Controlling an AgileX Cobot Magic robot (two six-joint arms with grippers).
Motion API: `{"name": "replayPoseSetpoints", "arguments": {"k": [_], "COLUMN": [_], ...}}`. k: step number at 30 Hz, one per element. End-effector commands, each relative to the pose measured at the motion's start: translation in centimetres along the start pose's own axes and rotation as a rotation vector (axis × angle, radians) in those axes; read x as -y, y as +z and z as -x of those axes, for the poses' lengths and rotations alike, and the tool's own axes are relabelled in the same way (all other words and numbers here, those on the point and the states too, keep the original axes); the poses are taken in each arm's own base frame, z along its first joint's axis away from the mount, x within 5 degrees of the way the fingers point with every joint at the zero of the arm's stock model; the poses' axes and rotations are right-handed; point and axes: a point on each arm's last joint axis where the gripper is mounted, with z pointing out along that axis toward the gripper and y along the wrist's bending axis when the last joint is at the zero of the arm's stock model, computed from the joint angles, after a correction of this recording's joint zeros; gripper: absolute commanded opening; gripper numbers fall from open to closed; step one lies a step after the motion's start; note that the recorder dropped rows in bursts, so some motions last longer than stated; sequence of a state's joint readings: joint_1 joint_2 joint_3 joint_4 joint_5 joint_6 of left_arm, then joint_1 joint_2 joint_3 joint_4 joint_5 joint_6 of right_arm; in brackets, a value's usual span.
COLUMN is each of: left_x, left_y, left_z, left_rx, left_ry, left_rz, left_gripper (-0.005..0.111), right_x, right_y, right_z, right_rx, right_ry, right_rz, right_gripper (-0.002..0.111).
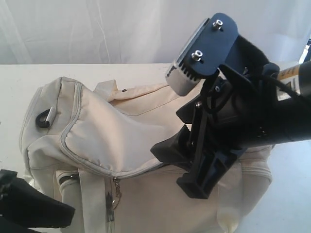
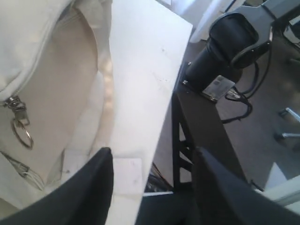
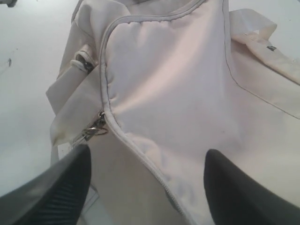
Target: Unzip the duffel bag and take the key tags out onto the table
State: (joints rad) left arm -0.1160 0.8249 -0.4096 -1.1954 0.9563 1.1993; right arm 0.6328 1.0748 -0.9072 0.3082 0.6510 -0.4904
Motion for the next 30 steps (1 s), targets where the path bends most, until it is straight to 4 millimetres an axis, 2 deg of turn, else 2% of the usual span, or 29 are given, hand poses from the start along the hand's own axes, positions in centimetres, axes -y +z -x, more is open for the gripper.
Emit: {"name": "replayPoseSetpoints", "arguments": {"k": [1,3,5,12,16,19,30], "left_x": [-0.6,-0.9,-1.5,-2.7,-3.6,-4.2,-6.1], "left_y": [0.5,0.6,0.7,1.3,2.2,3.2,6.1], "left_z": [-0.8,-1.1,-1.4,-1.7,-2.2,-2.4,-1.2], "left_rx": [0.274,0.299,0.287,0.241,0.201,0.169,0.012], "left_ry": [0.191,0.272,0.250,0.157,0.080,0.085,0.157], "left_rz": [0.063,0.117,0.162,0.155,0.128,0.140,0.218], "left_gripper": [0.056,0.056,0.056,0.056,0.056,0.056,0.056], "right_x": [0.2,0.3,0.4,0.7,0.7,0.7,0.7], "right_y": [0.1,0.1,0.1,0.3,0.3,0.3,0.3], "right_z": [0.1,0.2,0.3,0.8,0.8,0.8,0.8], "right_rx": [0.002,0.013,0.026,0.070,0.074,0.074,0.073], "right_ry": [-0.001,-0.003,-0.018,-0.038,-0.039,-0.039,-0.039], "right_rz": [-0.007,-0.015,-0.031,-0.059,-0.061,-0.061,-0.060], "right_gripper": [0.063,0.063,0.063,0.063,0.063,0.063,0.063]}}
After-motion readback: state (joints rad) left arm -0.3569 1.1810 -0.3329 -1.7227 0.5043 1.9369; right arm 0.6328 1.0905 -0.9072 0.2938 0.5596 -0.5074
